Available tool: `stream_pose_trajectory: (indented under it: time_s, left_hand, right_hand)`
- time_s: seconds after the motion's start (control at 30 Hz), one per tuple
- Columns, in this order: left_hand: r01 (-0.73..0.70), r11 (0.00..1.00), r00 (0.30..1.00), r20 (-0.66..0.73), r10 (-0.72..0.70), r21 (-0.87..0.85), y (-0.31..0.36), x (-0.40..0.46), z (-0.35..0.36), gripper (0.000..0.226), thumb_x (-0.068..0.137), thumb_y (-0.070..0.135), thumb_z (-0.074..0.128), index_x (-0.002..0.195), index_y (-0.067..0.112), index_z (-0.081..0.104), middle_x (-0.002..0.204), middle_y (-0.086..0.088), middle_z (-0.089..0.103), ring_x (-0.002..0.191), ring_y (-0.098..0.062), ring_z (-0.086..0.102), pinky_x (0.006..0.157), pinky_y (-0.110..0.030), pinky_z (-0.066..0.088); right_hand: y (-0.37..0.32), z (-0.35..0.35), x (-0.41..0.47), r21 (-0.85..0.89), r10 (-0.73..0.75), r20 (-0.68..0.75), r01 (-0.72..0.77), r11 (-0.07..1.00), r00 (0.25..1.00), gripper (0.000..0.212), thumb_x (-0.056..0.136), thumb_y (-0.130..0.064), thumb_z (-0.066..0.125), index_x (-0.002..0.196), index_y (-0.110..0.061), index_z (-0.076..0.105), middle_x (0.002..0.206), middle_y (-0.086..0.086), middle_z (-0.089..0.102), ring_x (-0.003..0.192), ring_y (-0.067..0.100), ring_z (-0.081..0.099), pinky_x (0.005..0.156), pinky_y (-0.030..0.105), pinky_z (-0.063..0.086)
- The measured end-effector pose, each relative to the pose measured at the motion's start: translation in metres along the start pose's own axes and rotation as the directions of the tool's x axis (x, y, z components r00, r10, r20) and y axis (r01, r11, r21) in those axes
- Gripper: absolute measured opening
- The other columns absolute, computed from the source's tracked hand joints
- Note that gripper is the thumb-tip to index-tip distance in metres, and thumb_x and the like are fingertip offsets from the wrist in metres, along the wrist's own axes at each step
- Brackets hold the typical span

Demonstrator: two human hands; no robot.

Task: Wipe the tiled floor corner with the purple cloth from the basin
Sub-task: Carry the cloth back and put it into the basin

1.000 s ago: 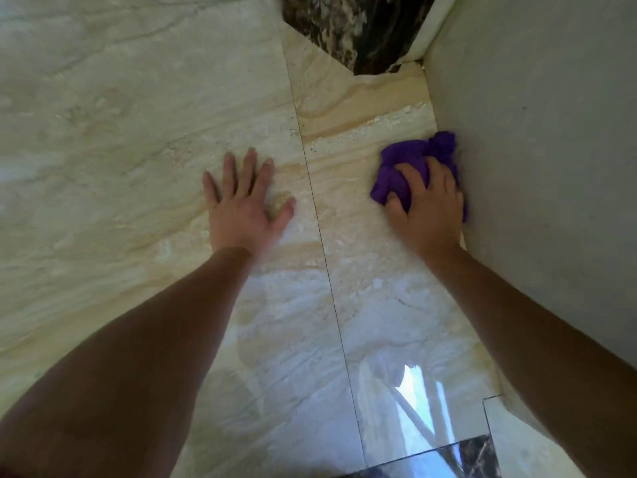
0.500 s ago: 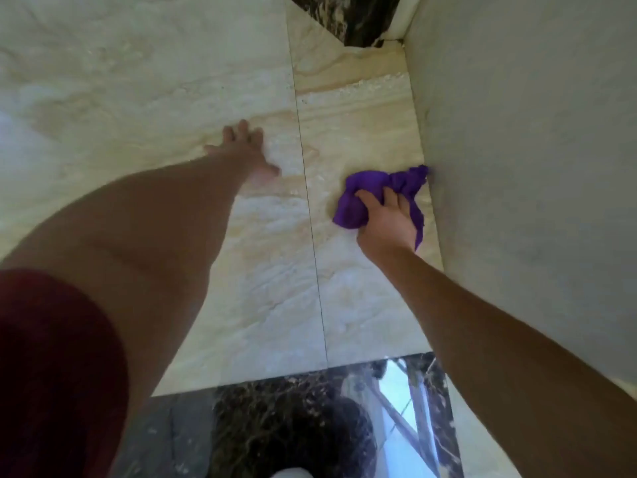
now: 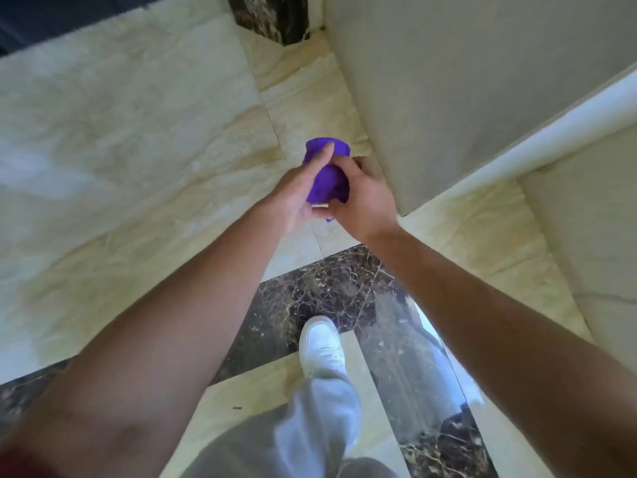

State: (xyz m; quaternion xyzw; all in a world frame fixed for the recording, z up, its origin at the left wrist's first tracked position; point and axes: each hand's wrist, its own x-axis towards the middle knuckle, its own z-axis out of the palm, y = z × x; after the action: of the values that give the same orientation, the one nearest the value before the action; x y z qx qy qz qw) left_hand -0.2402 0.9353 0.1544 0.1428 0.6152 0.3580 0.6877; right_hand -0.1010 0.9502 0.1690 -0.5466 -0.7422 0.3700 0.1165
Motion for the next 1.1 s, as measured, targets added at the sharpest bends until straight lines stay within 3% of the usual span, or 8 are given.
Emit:
stream_pose_trajectory:
  time_s: [0.17, 0.23, 0.37, 0.47, 0.67, 0.8, 0.93, 1.1]
  left_hand:
    - [-0.044, 0.997, 0.998, -0.031, 0.046, 0.063, 0.042, -0.104, 0.05, 0.022, 0.093, 0.028, 0.07, 0.108, 0.012, 0.071, 0.092, -0.008, 0.081, 0.082, -0.025, 0.078, 0.067, -0.044, 0.063]
    - [-0.035, 0.995, 0.998, -0.042, 0.039, 0.091, 0.049, -0.149, 0.075, 0.027, 0.091, 0.025, 0.07, 0.113, 0.01, 0.071, 0.095, -0.01, 0.08, 0.084, -0.026, 0.078, 0.067, -0.045, 0.063]
    - [0.032, 0.994, 0.999, 0.031, -0.035, 0.105, 0.052, -0.225, 0.122, 0.02, 0.087, 0.023, 0.069, 0.105, 0.014, 0.072, 0.092, -0.007, 0.079, 0.082, -0.023, 0.077, 0.068, -0.045, 0.063]
    - [0.074, 0.986, 0.994, 0.074, -0.086, 0.148, 0.053, -0.28, 0.158, 0.024, 0.085, 0.023, 0.063, 0.106, 0.013, 0.07, 0.096, -0.01, 0.075, 0.085, -0.026, 0.073, 0.07, -0.044, 0.062]
    - [0.097, 0.94, 0.96, 0.218, -0.175, 0.327, 0.059, -0.352, 0.225, 0.023, 0.069, 0.026, 0.06, 0.087, 0.014, 0.067, 0.074, -0.004, 0.071, 0.061, -0.02, 0.066, 0.058, -0.026, 0.051]
    - [0.042, 0.856, 0.906, 0.343, -0.25, 0.515, 0.054, -0.374, 0.279, 0.021, 0.069, 0.032, 0.067, 0.08, 0.017, 0.075, 0.081, -0.005, 0.076, 0.069, -0.022, 0.07, 0.071, -0.033, 0.052]
    - [-0.107, 0.723, 0.815, 0.476, -0.33, 0.683, 0.031, -0.394, 0.328, 0.043, 0.081, 0.055, 0.072, 0.096, 0.016, 0.078, 0.095, -0.003, 0.081, 0.084, -0.019, 0.078, 0.078, -0.036, 0.062]
    - [-0.215, 0.683, 0.673, 0.613, -0.414, 0.698, -0.038, -0.449, 0.355, 0.022, 0.1, 0.022, 0.06, 0.114, 0.037, 0.068, 0.109, 0.01, 0.074, 0.073, -0.002, 0.069, 0.068, -0.024, 0.058]
  right_hand:
    - [-0.064, -0.083, -0.079, 0.578, 0.371, -0.052, -0.275, 0.768, 0.927, 0.056, 0.079, -0.031, 0.06, 0.134, -0.023, 0.052, 0.112, -0.005, 0.068, 0.098, 0.015, 0.066, 0.081, 0.024, 0.054]
    - [-0.076, -0.116, -0.114, 0.619, 0.494, -0.127, -0.321, 0.717, 0.86, 0.049, 0.081, -0.036, 0.058, 0.128, -0.022, 0.057, 0.098, -0.015, 0.065, 0.092, 0.009, 0.063, 0.076, 0.015, 0.046]
    - [-0.082, -0.173, -0.183, 0.656, 0.711, -0.04, -0.518, 0.549, 0.703, 0.053, 0.087, -0.052, 0.062, 0.13, -0.019, 0.057, 0.119, -0.002, 0.065, 0.107, 0.018, 0.061, 0.093, 0.029, 0.046]
    - [-0.091, -0.214, -0.24, 0.81, 0.711, 0.13, -0.488, 0.326, 0.691, 0.066, 0.075, -0.063, 0.07, 0.126, -0.022, 0.061, 0.126, 0.002, 0.068, 0.113, 0.022, 0.065, 0.103, 0.045, 0.052]
    - [-0.103, -0.265, -0.336, 0.961, 0.743, 0.197, -0.276, -0.017, 0.64, 0.063, 0.069, -0.052, 0.083, 0.113, -0.009, 0.068, 0.112, 0.015, 0.075, 0.098, 0.034, 0.075, 0.079, 0.061, 0.06]
    - [-0.098, -0.28, -0.397, 0.982, 0.864, 0.05, -0.182, 0.049, 0.5, 0.048, 0.082, -0.047, 0.076, 0.11, -0.01, 0.068, 0.109, 0.013, 0.076, 0.102, 0.028, 0.073, 0.086, 0.041, 0.059]
    - [-0.102, -0.281, -0.457, 0.99, 0.942, -0.134, 0.004, 0.14, 0.308, 0.047, 0.08, -0.046, 0.078, 0.104, -0.007, 0.067, 0.108, 0.015, 0.076, 0.095, 0.026, 0.075, 0.082, 0.044, 0.06]
    - [-0.125, -0.262, -0.551, 0.967, 0.989, -0.143, 0.219, 0.13, 0.047, 0.049, 0.073, -0.047, 0.082, 0.1, -0.009, 0.068, 0.104, 0.014, 0.076, 0.096, 0.031, 0.075, 0.085, 0.052, 0.059]
